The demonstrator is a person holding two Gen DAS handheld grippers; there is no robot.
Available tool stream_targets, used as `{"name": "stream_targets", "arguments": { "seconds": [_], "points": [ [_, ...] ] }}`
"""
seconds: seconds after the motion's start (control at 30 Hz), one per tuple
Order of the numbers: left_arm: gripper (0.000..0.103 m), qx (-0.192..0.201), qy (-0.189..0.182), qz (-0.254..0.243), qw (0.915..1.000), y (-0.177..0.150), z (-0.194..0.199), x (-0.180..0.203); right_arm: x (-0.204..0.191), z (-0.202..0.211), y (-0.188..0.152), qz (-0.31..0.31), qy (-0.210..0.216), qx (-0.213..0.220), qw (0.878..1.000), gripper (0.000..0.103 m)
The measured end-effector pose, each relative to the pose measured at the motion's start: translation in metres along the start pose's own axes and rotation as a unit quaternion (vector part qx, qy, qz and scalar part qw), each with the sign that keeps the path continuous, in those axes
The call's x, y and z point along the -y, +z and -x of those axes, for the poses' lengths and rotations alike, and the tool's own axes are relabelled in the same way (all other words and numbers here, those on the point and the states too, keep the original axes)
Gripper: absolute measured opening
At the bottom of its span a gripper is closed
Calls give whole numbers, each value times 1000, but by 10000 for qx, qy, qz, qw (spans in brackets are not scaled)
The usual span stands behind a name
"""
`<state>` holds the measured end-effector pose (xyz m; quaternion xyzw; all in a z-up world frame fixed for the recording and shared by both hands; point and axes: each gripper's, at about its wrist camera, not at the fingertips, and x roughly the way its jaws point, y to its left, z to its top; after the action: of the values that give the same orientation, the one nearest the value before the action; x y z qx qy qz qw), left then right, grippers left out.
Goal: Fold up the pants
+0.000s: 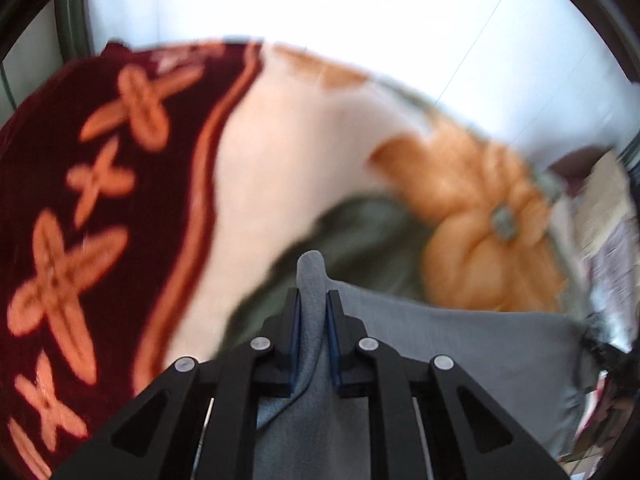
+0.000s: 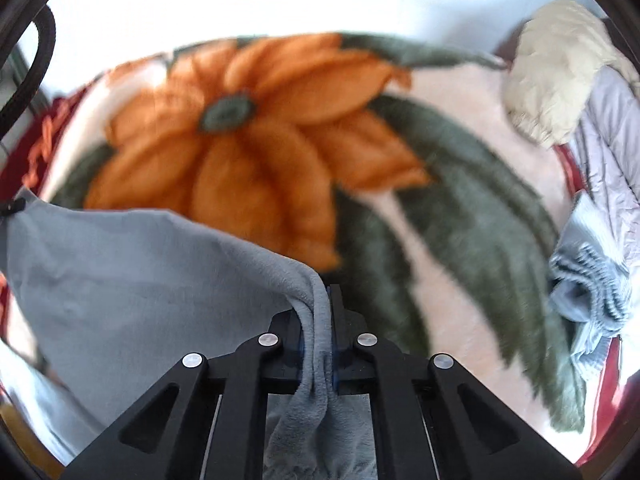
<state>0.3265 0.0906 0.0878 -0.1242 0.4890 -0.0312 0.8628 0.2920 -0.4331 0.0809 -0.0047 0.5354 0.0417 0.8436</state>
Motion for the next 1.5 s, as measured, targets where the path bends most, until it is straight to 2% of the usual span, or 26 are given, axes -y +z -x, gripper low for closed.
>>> {"name": "stream_targets", "arguments": {
  "seconds": [0.07,0.2,0.27,0.33,0.43,0.63,0.73,0.8,0.87,0.9,0.93,0.97,1.0,1.03,1.13,1.27,1.33,1.5],
  "points": [
    [11,421,-186,-99,9989,14,25,11,5,21,5,49,3,284,9996,9],
    [11,1006,-593,-229,9929,21,66,19,9,57,-4,311,354,621,9970,9],
    [11,1218,-748,-350,9891,9,86,11,6,73,-22,611,479,678,9947,9],
    [11,1348,-684,-479,9874,-4,96,3,1,84,-42,933,551,680,9918,9],
    [7,1378,-652,-334,9878,-43,107,-25,-9,96,-84,1446,656,527,9859,9],
    [7,771,-435,312,9956,-110,97,-90,-38,98,-156,2293,569,90,9717,9],
    [7,516,-373,552,9964,-122,91,-99,-51,95,-184,2547,496,-51,9657,9],
    [8,414,-332,536,9971,-121,88,-95,-56,89,-198,2635,455,-160,9634,9],
    [15,283,-246,408,9985,-113,82,-82,-59,78,-210,2663,402,-287,9626,9],
    [25,247,-227,335,9989,-108,79,-75,-59,73,-214,2661,403,-329,9625,9],
    [39,219,-214,265,9992,-103,76,-67,-59,69,-217,2639,408,-361,9630,9],
    [48,162,-166,169,9996,-94,70,-56,-59,63,-221,2593,431,-388,9641,9],
    [62,105,-105,89,9999,-88,65,-47,-58,60,-223,2551,460,-400,9650,9],
    [67,49,-32,6,10000,-80,58,-37,-58,56,-225,2512,492,-421,9658,9],
    [67,-257,48,-220,9994,-56,31,-7,-56,44,-226,2404,594,-481,9677,9],
    [69,-663,-35,-79,9978,-22,-5,32,-48,35,-229,2243,823,-383,9703,9],
    [77,-885,215,-48,9958,-6,-25,50,-43,35,-232,2130,954,-295,9719,9],
    [77,-1287,1289,18,9833,13,-73,65,-35,34,-237,1965,1165,-91,9735,9]
  ]
}}
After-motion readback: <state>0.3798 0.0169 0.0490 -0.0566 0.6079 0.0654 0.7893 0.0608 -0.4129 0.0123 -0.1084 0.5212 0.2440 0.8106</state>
